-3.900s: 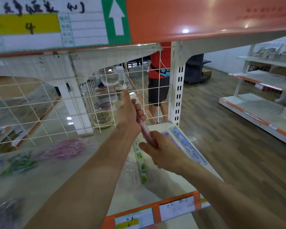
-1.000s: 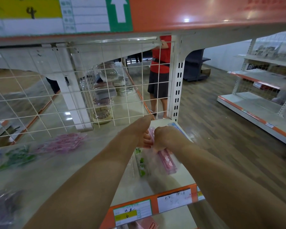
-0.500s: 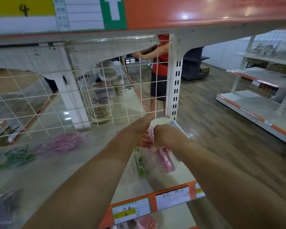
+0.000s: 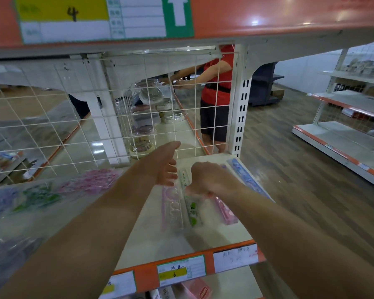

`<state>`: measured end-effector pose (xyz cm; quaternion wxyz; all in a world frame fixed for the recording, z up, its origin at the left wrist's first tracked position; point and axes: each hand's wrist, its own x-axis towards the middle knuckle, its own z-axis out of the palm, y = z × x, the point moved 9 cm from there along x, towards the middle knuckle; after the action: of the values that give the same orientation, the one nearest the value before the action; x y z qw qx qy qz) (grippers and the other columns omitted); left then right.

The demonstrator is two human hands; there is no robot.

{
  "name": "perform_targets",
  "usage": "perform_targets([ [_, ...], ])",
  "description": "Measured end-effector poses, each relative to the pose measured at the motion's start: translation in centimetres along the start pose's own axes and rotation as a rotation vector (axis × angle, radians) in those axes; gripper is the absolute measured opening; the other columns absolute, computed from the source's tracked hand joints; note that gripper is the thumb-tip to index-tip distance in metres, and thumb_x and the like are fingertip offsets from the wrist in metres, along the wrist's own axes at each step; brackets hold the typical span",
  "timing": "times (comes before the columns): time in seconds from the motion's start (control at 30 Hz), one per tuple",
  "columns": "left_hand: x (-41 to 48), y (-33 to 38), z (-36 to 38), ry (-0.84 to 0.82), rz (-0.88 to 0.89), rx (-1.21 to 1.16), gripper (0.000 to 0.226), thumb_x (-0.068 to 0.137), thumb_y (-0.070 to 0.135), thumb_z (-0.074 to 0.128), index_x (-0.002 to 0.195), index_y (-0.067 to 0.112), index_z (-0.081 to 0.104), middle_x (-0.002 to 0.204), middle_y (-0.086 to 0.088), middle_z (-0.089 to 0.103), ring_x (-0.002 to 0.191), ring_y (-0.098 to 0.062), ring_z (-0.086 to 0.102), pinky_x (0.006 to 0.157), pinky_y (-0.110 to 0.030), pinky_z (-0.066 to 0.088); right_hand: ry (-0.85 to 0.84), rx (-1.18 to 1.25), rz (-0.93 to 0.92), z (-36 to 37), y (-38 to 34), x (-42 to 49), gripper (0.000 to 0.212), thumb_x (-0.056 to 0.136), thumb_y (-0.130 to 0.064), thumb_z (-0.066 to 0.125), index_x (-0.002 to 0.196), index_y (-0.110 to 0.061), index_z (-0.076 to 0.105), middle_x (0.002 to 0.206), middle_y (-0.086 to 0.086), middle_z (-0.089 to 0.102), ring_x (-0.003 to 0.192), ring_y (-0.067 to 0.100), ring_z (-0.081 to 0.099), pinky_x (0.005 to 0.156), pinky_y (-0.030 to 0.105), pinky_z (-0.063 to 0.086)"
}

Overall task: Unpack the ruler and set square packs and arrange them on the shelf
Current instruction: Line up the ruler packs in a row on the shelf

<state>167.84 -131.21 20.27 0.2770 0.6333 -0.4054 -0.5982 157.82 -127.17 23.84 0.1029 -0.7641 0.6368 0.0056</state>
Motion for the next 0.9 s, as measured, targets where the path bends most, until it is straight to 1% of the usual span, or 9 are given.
perform_targets([
  [0.07,-0.1,-0.7,-0.5,0.0,-0.008,-0.023,0.058,0.086,0.057,0.05,0.103,0.001,0.049,0.105,-0.014,0.056,0.094,-0.026,0.056,0.086,-0.041,0.045,0.033,-0.029,-0.024,0.8,-0.9,0.1,0.025,0.09,-0.028,0.06,0.108,-0.011,0.058,0.101,0.006,0.065,0.098,0.024,0.062,0.08,0.032,0.039],
  [0.2,-0.3,-1.5,-1.0,0.014,-0.015,-0.062,0.054,0.086,0.056,0.052,0.093,0.003,0.05,0.108,-0.013,0.053,0.098,-0.026,0.053,0.08,-0.038,0.045,-0.06,-0.055,0.031,1.7,-1.3,0.7,0.02,0.087,-0.017,0.063,0.104,-0.007,0.057,0.113,0.008,0.065,0.106,0.024,0.062,0.085,0.033,0.044],
  [0.37,-0.5,-1.4,-0.4,-0.029,0.001,-0.111,0.066,0.09,0.052,0.05,0.129,0.0,0.042,0.116,-0.019,0.052,0.109,-0.031,0.052,0.088,-0.038,0.044,-0.18,-0.065,0.1,1.9,-1.1,1.3,0.028,0.084,-0.013,0.068,0.076,-0.006,0.042,0.118,0.012,0.065,0.086,0.028,0.057,0.079,0.034,0.05],
  [0.43,-0.6,-1.3,0.0,-0.042,0.006,-0.118,0.069,0.09,0.052,0.05,0.132,-0.002,0.04,0.112,-0.02,0.054,0.105,-0.03,0.054,0.086,-0.038,0.045,-0.205,-0.061,0.104,2.1,-1.2,1.5,0.035,0.083,-0.013,0.069,0.071,-0.007,0.037,0.117,0.012,0.065,0.099,0.028,0.063,0.088,0.036,0.051],
  [0.53,-0.7,-1.3,0.7,-0.077,0.008,-0.148,0.07,0.089,0.051,0.051,0.13,-0.004,0.039,0.113,-0.017,0.051,0.102,-0.027,0.052,0.086,-0.036,0.043,-0.214,-0.067,0.097,2.1,-1.2,1.5,0.022,0.083,-0.013,0.069,0.093,-0.006,0.051,0.117,0.011,0.065,0.111,0.025,0.062,0.095,0.036,0.049],
  [0.63,-0.7,-1.1,1.4,-0.105,0.004,-0.15,0.063,0.09,0.051,0.05,0.121,-0.003,0.041,0.114,-0.019,0.053,0.102,-0.028,0.054,0.09,-0.036,0.046,-0.162,-0.1,0.054,1.8,-1.2,1.2,0.037,0.084,-0.015,0.068,0.117,-0.007,0.052,0.117,0.009,0.065,0.113,0.024,0.06,0.094,0.035,0.043],
  [0.77,-1.0,-1.0,2.3,-0.127,-0.003,-0.106,0.078,0.088,0.054,0.049,0.129,-0.012,0.041,0.095,-0.019,0.048,0.078,-0.025,0.05,0.07,-0.032,0.045,0.0,-0.133,-0.008,0.5,-1.2,0.7,0.032,0.087,-0.011,0.059,0.118,-0.006,0.053,0.115,0.009,0.063,0.11,0.025,0.058,0.082,0.032,0.039],
  [0.83,-1.0,-1.0,2.5,-0.127,0.003,-0.106,0.08,0.087,0.053,0.05,0.132,-0.012,0.038,0.101,-0.019,0.046,0.081,-0.024,0.048,0.067,-0.03,0.042,0.074,-0.168,-0.051,-0.5,-1.1,0.1,0.029,0.091,-0.012,0.053,0.12,-0.008,0.053,0.116,0.008,0.061,0.109,0.025,0.058,0.077,0.03,0.037],
  [0.9,-0.9,-0.9,2.8,-0.141,0.004,-0.09,0.082,0.089,0.053,0.049,0.137,-0.012,0.032,0.117,-0.022,0.05,0.097,-0.026,0.053,0.078,-0.033,0.046,0.076,-0.221,-0.12,-0.7,-1.0,-1.1,0.024,0.094,-0.013,0.049,0.117,-0.011,0.055,0.115,0.006,0.059,0.109,0.024,0.054,0.082,0.032,0.038],
])
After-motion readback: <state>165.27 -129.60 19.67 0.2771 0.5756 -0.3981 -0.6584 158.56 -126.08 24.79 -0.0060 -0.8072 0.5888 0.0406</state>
